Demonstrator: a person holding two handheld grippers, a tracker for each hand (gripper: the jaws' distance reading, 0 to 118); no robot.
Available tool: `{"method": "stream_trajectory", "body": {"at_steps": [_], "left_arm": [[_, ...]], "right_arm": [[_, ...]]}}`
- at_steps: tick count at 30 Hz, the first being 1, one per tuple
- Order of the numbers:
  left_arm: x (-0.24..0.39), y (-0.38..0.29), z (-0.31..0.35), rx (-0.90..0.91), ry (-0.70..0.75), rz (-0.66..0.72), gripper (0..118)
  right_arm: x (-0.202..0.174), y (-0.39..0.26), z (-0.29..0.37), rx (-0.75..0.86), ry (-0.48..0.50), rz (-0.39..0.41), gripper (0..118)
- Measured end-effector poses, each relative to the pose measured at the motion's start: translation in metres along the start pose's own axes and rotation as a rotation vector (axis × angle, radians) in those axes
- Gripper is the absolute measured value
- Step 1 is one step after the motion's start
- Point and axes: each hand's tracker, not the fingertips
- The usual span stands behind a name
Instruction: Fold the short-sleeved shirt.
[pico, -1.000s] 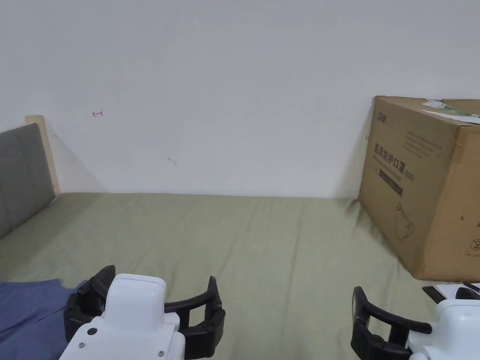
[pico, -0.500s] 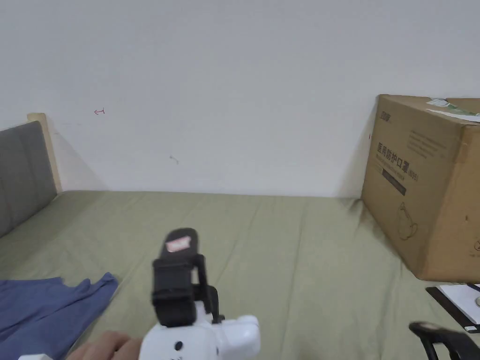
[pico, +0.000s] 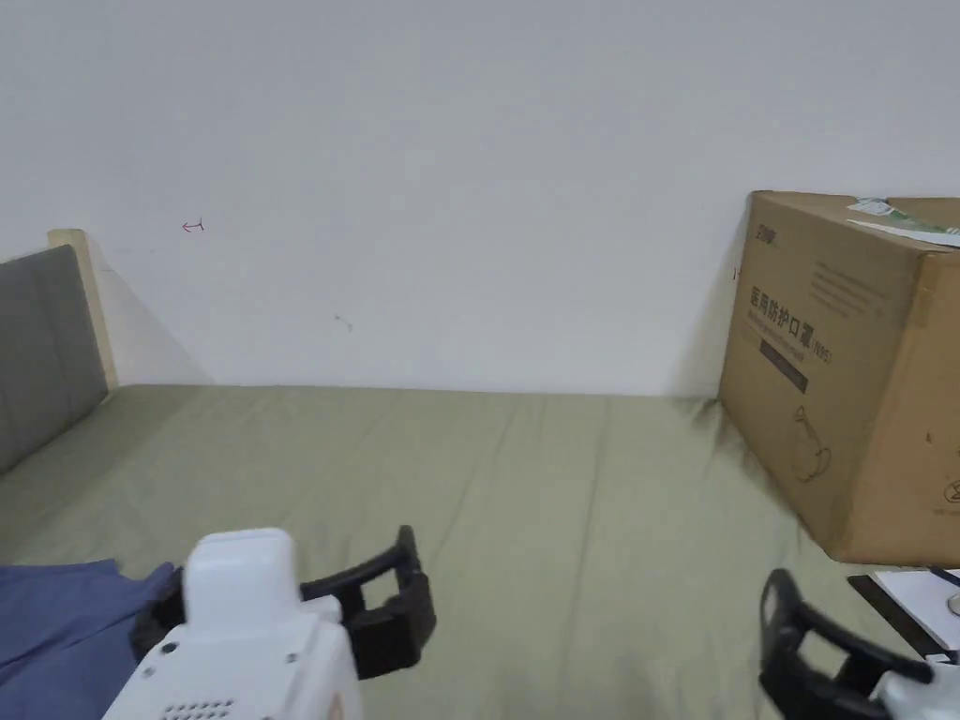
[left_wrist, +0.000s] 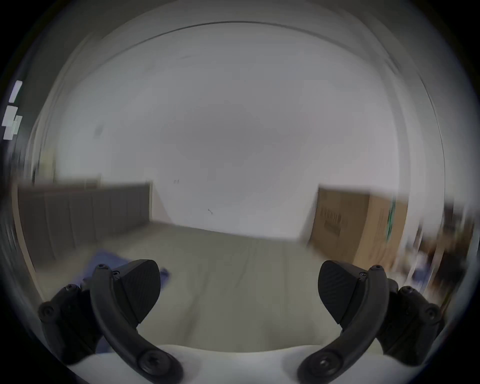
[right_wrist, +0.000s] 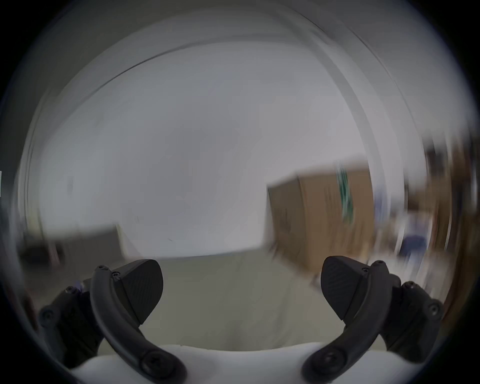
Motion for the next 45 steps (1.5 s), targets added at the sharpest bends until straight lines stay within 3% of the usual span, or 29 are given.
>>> {"method": "stream_trajectory", "body": {"at_steps": [1, 3, 6, 11, 15, 24, 29, 31, 33, 34, 35, 37, 39, 45], "left_arm": [[-0.005, -0.007, 0.005, 0.087, 0.030, 0.028, 118], [-0.008, -0.017, 0.013, 0.195, 0.101, 0.002, 118], [-0.012, -0.012, 0.017, 0.146, 0.122, -0.114, 118], [0.002, -0.010, 0.018, 0.137, 0.122, -0.313, 118], [0.005, -0.011, 0.020, 0.126, 0.072, -0.332, 118], [0.011, -0.014, 0.019, 0.113, 0.045, -0.381, 118], [0.013, -0.009, 0.017, 0.100, 0.048, -0.389, 118], [0.013, -0.008, 0.018, 0.091, 0.047, -0.396, 103], [0.013, -0.009, 0.019, 0.101, 0.049, -0.413, 30], [0.014, -0.009, 0.019, 0.094, 0.055, -0.428, 0], [0.014, -0.009, 0.017, 0.077, 0.082, -0.449, 0], [0.011, -0.009, 0.018, 0.071, 0.083, -0.436, 0], [0.006, -0.008, 0.016, 0.043, 0.065, -0.394, 0], [-0.005, -0.004, 0.019, 0.010, 0.098, -0.366, 0]], "right_arm": [[-0.009, -0.004, 0.006, 0.045, 0.002, 0.100, 118], [-0.022, -0.006, 0.014, 0.044, 0.008, 0.157, 118], [-0.023, -0.009, 0.017, -0.016, 0.097, 0.003, 118], [-0.022, -0.009, 0.016, -0.007, 0.047, -0.024, 118], [-0.015, -0.008, 0.013, -0.036, 0.038, -0.084, 118], [-0.014, -0.009, 0.011, -0.050, 0.023, -0.026, 118], [-0.012, -0.006, 0.009, -0.060, 0.018, -0.046, 116], [-0.010, -0.005, 0.009, -0.068, 0.018, -0.050, 103], [-0.011, -0.004, 0.010, -0.061, 0.005, -0.042, 43], [-0.010, -0.004, 0.009, -0.056, -0.004, -0.038, 12], [-0.009, -0.005, 0.007, -0.061, -0.017, -0.035, 0], [-0.008, -0.005, 0.006, -0.081, -0.056, -0.048, 0], [-0.002, -0.003, 0.002, -0.149, -0.010, -0.086, 0], [-0.006, -0.002, 0.001, -0.154, -0.016, -0.074, 0]]}}
